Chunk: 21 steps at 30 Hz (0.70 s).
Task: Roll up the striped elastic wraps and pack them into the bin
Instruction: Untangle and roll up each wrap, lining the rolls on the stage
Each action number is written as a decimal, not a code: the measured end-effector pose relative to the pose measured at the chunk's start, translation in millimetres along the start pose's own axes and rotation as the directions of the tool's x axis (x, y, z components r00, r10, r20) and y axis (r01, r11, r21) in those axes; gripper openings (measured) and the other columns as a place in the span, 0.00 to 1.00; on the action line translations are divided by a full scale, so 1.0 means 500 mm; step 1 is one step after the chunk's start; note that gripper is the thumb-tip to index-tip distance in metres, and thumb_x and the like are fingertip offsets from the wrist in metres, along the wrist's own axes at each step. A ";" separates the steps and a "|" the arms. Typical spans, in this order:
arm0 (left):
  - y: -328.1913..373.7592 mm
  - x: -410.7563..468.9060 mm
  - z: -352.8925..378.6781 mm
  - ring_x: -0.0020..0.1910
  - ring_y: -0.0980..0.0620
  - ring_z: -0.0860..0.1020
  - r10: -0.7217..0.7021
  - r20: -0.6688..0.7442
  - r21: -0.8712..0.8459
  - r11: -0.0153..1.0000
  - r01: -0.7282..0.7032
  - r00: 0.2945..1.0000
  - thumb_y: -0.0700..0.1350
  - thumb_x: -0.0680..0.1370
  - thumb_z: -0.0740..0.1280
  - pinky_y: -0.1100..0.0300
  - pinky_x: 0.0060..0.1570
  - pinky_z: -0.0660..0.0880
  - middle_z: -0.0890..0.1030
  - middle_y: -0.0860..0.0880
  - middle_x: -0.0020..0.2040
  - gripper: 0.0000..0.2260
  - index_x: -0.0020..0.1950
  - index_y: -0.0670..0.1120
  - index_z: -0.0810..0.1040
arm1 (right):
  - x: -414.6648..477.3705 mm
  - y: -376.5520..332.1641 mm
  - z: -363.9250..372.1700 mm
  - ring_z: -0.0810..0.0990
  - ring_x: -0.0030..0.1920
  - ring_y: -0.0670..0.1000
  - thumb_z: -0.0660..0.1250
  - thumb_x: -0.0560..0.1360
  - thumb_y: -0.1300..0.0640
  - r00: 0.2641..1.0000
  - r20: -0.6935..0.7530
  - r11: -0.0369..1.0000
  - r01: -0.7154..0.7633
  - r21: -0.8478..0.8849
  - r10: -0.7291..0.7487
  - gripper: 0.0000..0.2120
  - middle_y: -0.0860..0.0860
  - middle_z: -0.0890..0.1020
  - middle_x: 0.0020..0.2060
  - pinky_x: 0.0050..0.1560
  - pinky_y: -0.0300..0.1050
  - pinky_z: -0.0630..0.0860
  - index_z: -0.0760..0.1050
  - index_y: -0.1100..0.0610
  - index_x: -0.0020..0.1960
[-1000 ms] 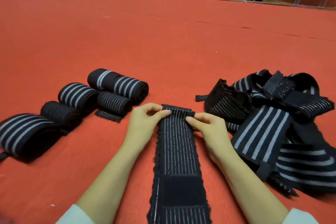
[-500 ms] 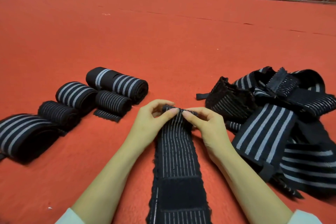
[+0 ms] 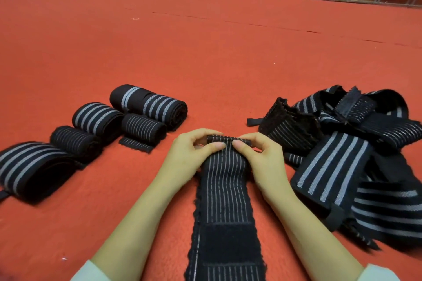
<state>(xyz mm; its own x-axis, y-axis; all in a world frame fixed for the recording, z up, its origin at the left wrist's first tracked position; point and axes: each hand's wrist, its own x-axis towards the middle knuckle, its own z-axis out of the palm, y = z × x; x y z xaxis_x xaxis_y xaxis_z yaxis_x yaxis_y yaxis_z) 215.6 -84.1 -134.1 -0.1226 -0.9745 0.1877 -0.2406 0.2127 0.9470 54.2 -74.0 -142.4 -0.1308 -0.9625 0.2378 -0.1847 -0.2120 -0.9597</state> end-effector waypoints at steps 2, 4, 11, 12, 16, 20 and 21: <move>0.001 0.000 -0.006 0.45 0.61 0.81 0.027 0.006 -0.016 1.000 -0.027 1.000 0.41 0.74 0.72 0.68 0.48 0.74 0.85 0.55 0.45 0.09 0.50 0.53 0.83 | 0.001 0.002 -0.002 0.79 0.42 0.44 0.71 0.73 0.61 1.000 0.000 0.999 -0.025 0.031 0.025 0.02 0.52 0.84 0.40 0.47 0.35 0.74 0.82 0.59 0.45; 0.003 0.001 -0.006 0.47 0.59 0.81 0.034 -0.006 -0.056 0.998 -0.034 0.999 0.40 0.74 0.72 0.65 0.52 0.75 0.85 0.54 0.46 0.10 0.51 0.53 0.83 | 0.000 0.002 -0.002 0.81 0.41 0.46 0.70 0.74 0.59 0.995 0.040 0.988 -0.101 0.119 0.096 0.04 0.52 0.84 0.39 0.45 0.40 0.76 0.81 0.59 0.48; 0.011 -0.003 0.000 0.46 0.50 0.82 -0.096 0.010 -0.315 0.944 0.094 0.995 0.48 0.72 0.71 0.56 0.50 0.76 0.85 0.46 0.45 0.11 0.47 0.42 0.85 | 0.003 -0.003 -0.005 0.81 0.44 0.45 0.70 0.74 0.59 0.994 0.085 0.973 -0.079 0.215 0.061 0.03 0.49 0.84 0.41 0.48 0.39 0.77 0.82 0.57 0.47; 0.008 -0.002 -0.001 0.48 0.49 0.82 -0.088 -0.004 -0.298 0.951 0.083 0.996 0.45 0.73 0.71 0.54 0.53 0.76 0.85 0.45 0.47 0.09 0.47 0.40 0.85 | 0.002 -0.005 -0.003 0.81 0.44 0.44 0.69 0.74 0.58 0.993 0.100 0.967 -0.091 0.239 0.068 0.04 0.48 0.84 0.41 0.48 0.38 0.77 0.82 0.57 0.47; 0.003 -0.001 0.000 0.49 0.53 0.82 -0.052 0.004 -0.250 0.967 0.052 0.999 0.38 0.74 0.71 0.60 0.52 0.78 0.84 0.47 0.51 0.10 0.54 0.43 0.81 | 0.000 -0.006 -0.002 0.80 0.41 0.41 0.69 0.74 0.64 0.995 0.099 0.976 -0.049 0.213 0.028 0.07 0.46 0.83 0.40 0.44 0.33 0.75 0.81 0.57 0.50; -0.003 0.002 -0.002 0.43 0.55 0.82 -0.067 0.050 -0.124 0.990 0.073 0.996 0.43 0.75 0.71 0.60 0.43 0.78 0.84 0.49 0.47 0.12 0.58 0.51 0.79 | 0.001 -0.003 -0.004 0.80 0.40 0.41 0.71 0.73 0.63 0.994 0.068 0.967 -0.101 0.232 0.088 0.11 0.48 0.82 0.41 0.42 0.34 0.76 0.79 0.53 0.54; -0.004 0.002 -0.003 0.44 0.55 0.82 -0.029 0.044 -0.073 0.997 0.032 0.999 0.42 0.75 0.71 0.62 0.43 0.77 0.84 0.50 0.46 0.09 0.55 0.49 0.81 | 0.001 -0.005 -0.005 0.80 0.39 0.41 0.71 0.73 0.62 0.993 0.057 0.969 -0.113 0.221 0.103 0.10 0.50 0.82 0.41 0.41 0.34 0.76 0.79 0.54 0.53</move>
<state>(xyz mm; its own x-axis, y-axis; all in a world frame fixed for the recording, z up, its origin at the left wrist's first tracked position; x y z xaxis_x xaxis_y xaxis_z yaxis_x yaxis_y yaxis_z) 217.3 -85.8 -135.5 -0.1578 -0.9762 0.1484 -0.1735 0.1754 0.9691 52.4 -73.6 -139.5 -0.0930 -0.9873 0.1291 0.0513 -0.1342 -0.9896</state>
